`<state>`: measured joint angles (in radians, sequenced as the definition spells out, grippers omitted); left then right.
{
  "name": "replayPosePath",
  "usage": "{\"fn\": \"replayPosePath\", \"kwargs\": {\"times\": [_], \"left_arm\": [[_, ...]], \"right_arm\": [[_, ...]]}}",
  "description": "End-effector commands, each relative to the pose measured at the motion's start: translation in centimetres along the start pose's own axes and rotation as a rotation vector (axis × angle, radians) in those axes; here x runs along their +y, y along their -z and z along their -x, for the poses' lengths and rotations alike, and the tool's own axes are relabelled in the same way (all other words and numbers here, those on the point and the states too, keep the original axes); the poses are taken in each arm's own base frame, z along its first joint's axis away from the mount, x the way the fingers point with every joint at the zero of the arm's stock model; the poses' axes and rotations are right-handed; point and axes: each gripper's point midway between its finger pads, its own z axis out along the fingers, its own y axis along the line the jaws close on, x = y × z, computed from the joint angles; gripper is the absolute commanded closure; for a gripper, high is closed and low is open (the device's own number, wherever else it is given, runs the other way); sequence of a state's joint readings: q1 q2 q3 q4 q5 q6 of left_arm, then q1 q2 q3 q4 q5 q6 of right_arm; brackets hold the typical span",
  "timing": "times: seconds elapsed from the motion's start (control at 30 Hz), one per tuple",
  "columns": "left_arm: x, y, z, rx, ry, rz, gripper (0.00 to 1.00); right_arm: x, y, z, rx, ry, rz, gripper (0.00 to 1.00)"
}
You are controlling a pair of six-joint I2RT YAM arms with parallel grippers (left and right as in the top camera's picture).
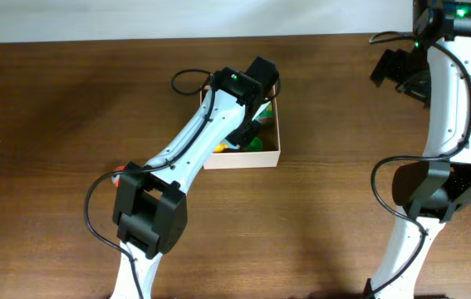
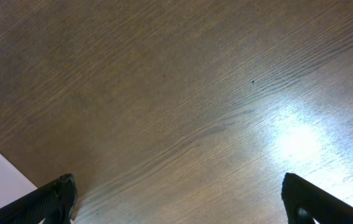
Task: Pack container
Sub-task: 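Carry the duck toy right into the box and open the left gripper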
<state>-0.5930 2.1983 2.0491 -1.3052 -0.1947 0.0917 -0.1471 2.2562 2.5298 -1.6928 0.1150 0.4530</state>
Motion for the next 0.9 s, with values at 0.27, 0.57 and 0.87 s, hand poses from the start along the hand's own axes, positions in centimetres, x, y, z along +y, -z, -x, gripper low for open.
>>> {"fn": "replayPosePath", "kwargs": {"times": [0.27,0.57,0.87], "left_arm": [[0.3,0.1,0.5,-0.021,-0.013,0.018,0.55],[1.4,2.3,1.6,-0.073,0.007,0.055,0.57],[8.2,13.7,0.7,-0.259,0.287,0.133,0.55]], "right_arm": [[-0.2,1.3,-0.1,-0.026,-0.009,0.008,0.01],[-0.2,1.3,-0.1,-0.026,-0.009,0.008,0.01],[-0.1,1.3,0.0,-0.026,-0.009,0.008,0.01]]}}
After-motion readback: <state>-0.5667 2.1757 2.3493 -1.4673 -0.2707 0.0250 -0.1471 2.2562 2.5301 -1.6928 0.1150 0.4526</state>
